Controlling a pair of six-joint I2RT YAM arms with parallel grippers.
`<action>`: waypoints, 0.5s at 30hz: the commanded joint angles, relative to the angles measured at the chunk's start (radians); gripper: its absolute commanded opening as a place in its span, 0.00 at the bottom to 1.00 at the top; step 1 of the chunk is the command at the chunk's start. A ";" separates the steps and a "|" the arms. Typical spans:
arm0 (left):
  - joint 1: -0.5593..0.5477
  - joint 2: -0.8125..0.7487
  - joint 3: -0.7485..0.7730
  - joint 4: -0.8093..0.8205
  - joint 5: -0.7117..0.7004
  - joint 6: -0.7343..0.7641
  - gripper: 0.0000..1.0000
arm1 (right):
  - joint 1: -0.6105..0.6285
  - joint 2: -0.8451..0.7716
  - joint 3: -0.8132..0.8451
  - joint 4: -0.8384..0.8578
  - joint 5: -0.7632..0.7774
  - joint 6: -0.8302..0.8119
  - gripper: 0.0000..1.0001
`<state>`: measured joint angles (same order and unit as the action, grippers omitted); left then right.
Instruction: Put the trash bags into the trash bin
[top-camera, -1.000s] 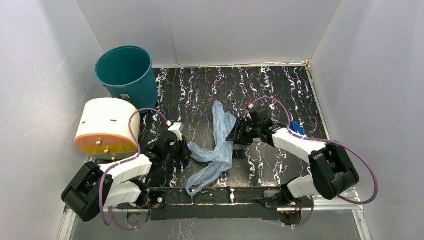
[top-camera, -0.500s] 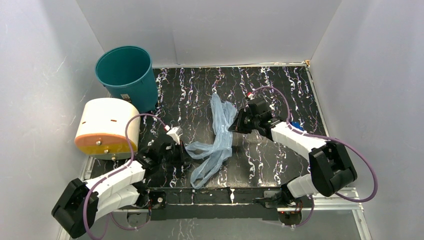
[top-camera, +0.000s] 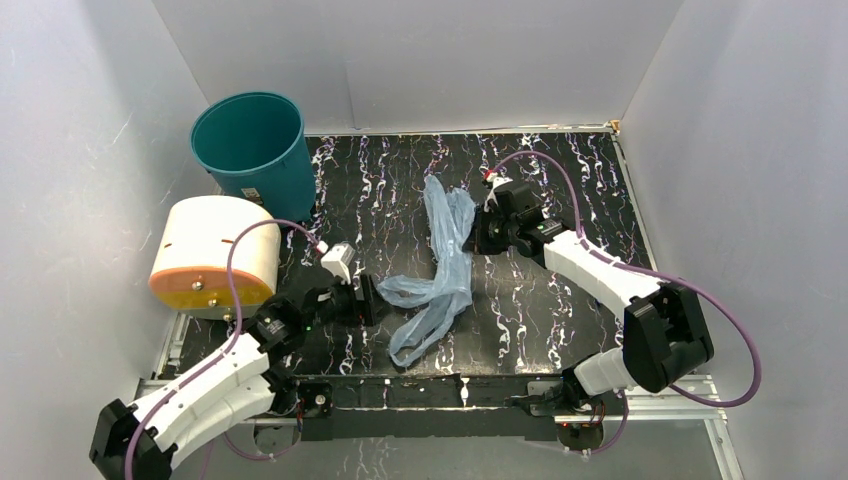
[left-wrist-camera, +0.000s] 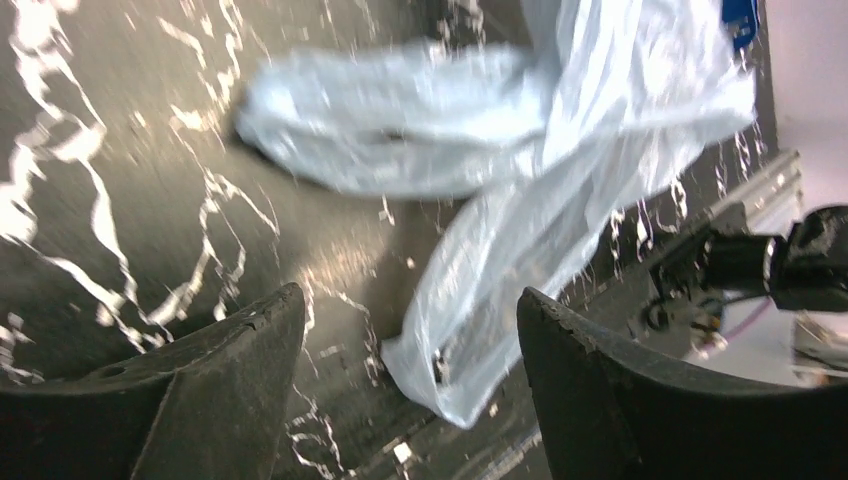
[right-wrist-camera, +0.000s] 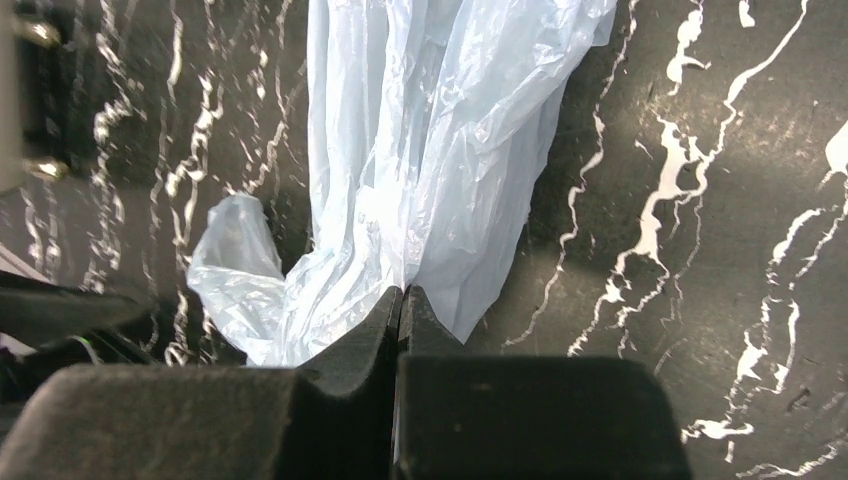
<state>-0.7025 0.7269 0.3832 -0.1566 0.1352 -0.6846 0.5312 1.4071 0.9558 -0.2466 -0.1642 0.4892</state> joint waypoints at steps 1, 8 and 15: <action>-0.002 0.073 0.070 0.039 -0.137 0.177 0.75 | -0.003 -0.016 0.049 -0.068 -0.022 -0.150 0.06; -0.053 0.273 0.028 0.409 -0.049 0.280 0.74 | -0.002 0.036 0.158 -0.200 -0.021 -0.281 0.06; -0.065 0.298 0.039 0.458 -0.100 0.429 0.75 | -0.002 0.079 0.218 -0.279 -0.051 -0.338 0.07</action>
<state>-0.7628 1.0382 0.4110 0.1963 0.0593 -0.3840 0.5312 1.4723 1.1236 -0.4618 -0.1936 0.2096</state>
